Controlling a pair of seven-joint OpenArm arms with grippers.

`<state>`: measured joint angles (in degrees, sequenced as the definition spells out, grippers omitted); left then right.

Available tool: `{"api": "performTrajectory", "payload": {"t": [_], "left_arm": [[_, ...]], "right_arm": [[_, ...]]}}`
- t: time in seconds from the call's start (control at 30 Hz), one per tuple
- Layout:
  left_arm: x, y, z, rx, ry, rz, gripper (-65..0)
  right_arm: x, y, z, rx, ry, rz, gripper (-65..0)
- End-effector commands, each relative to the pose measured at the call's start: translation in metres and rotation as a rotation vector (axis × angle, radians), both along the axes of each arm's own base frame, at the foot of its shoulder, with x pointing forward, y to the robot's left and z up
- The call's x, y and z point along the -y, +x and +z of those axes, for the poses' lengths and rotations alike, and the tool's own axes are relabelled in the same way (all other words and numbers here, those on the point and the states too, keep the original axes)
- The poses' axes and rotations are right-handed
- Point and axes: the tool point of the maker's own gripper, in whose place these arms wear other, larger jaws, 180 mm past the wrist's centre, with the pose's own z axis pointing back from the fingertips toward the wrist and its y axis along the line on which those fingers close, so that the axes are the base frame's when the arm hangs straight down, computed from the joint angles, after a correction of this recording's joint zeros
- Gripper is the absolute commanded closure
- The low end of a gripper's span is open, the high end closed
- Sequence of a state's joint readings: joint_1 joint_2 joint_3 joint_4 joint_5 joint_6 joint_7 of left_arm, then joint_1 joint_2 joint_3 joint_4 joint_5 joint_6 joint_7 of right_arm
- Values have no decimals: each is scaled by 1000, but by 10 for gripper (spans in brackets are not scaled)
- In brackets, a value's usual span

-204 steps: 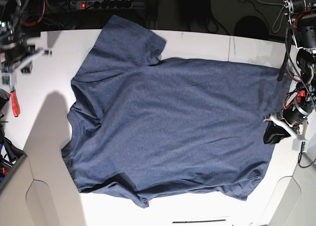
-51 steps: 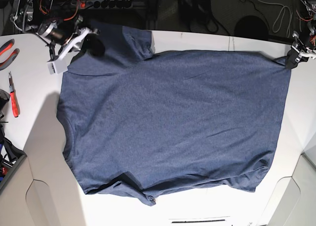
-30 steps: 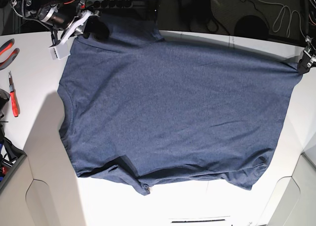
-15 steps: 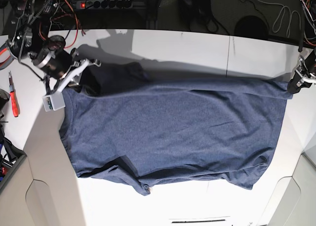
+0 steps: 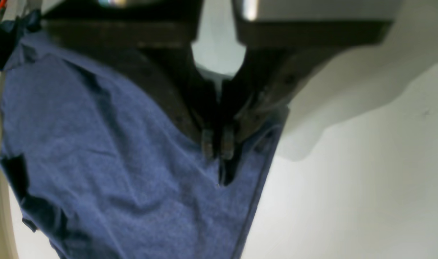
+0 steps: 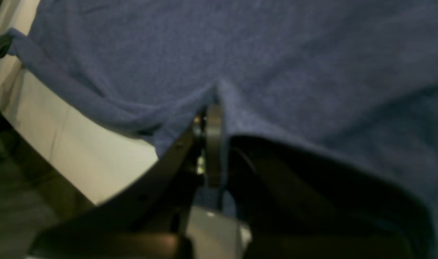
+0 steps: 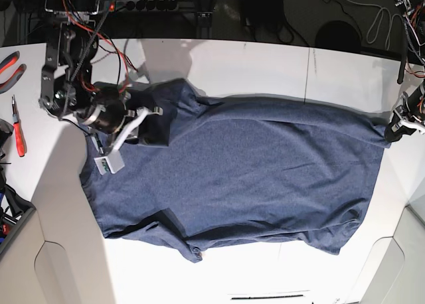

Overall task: Layout the t-shirt on the table in an organized manner, then fold the t-shirt properly
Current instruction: 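Drag the shoulder with the right gripper along the shirt side toward the hem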

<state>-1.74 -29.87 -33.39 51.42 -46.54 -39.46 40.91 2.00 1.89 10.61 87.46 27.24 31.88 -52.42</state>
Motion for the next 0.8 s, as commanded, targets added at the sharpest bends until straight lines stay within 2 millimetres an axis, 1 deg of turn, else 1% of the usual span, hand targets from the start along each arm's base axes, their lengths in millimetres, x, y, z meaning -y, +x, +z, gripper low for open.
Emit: {"api": "performTrajectory", "payload": {"t": [0.0, 0.07, 0.17, 0.3, 0.4, 0.47, 0.53, 0.63, 0.77], "left_arm": [[-13, 12, 21, 60, 27, 7, 0], [-13, 12, 21, 65, 28, 10, 0], [-16, 14, 23, 76, 31, 27, 0], [-20, 15, 24, 85, 35, 48, 0], [-20, 15, 25, 85, 35, 48, 0], [-20, 16, 25, 85, 40, 47, 0], [-21, 17, 25, 85, 48, 46, 0], [-22, 17, 25, 87, 58, 48, 0], [-29, 18, 26, 92, 75, 81, 0]], "right_arm": [[-2, 20, 17, 72, 18, -6, 0], [-2, 32, 23, 94, 11, -4, 0], [-2, 50, 37, 138, 8, -4, 0], [-4, 65, 51, 178, 13, 0, 0], [-15, 65, 45, 158, 16, 32, 0], [-23, 63, 38, 137, 17, 56, 0], [-26, 62, 30, 129, 8, 61, 0], [-20, 66, 22, 143, -31, 38, 0], [-11, 72, 21, 173, -73, 9, 0]]}}
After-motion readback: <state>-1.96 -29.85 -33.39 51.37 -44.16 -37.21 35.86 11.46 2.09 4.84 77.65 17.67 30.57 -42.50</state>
